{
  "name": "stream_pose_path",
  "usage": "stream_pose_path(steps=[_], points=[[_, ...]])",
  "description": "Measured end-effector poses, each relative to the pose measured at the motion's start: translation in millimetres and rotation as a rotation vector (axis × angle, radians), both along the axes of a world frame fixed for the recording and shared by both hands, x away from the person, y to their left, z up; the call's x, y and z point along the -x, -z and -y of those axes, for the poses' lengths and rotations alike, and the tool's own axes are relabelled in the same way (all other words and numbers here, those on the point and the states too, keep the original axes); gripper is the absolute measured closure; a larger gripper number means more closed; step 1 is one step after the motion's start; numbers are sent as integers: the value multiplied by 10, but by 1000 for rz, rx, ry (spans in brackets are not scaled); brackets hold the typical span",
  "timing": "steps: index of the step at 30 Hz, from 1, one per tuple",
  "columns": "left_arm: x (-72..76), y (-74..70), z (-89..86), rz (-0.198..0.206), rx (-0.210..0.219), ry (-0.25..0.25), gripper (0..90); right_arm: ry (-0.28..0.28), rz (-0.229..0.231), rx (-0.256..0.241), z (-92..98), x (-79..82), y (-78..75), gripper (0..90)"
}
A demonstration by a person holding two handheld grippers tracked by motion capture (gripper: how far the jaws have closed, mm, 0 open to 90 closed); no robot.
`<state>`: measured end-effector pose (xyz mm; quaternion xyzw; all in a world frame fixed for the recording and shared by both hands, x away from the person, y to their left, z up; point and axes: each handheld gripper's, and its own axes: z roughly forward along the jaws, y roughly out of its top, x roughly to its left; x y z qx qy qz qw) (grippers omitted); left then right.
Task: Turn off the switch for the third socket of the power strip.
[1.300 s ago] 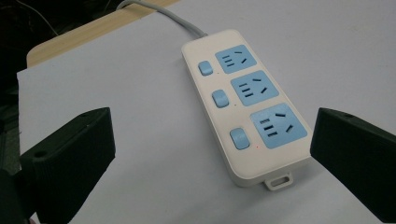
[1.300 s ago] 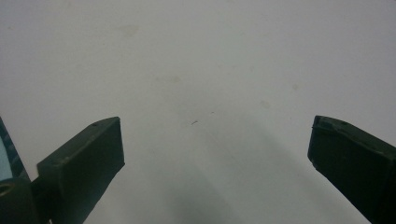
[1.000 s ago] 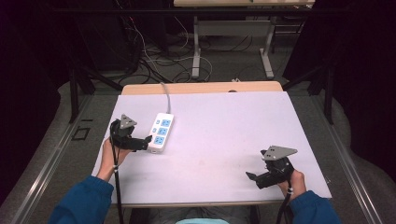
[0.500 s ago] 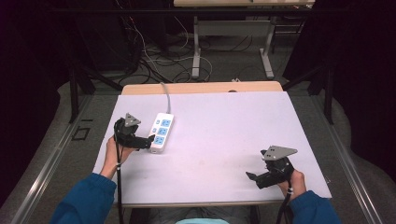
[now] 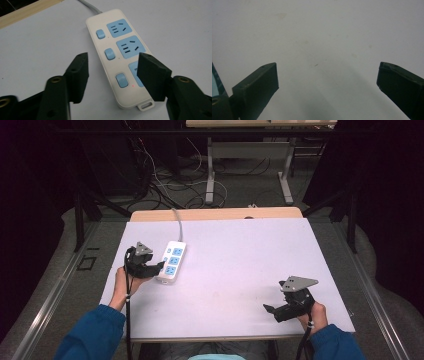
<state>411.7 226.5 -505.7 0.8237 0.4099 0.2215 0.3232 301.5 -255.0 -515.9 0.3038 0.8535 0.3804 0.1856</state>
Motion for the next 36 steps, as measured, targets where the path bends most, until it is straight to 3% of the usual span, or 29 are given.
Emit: stream_pose_path(steps=[1, 2, 6, 7, 16, 36], points=[[-4, 6, 1, 4, 5, 2, 470, 0, 0, 0, 0, 0, 0, 32], [-8, 19, -3, 1, 17, 13, 535, 4, -1, -2, 0, 6, -3, 32], [3, 39, 15, -4, 30, 26, 655, 4, -1, -1, 0, 4, -1, 33], [1, 43, 14, -2, 14, 34, 681, 5, -1, -2, 0, 7, -2, 33], [10, 93, 44, -7, 24, 61, 898, 3, -1, -2, 2, 7, -1, 34], [-46, 193, 60, -48, -19, 76, 900, 6, -5, -2, 0, 7, 1, 35]])
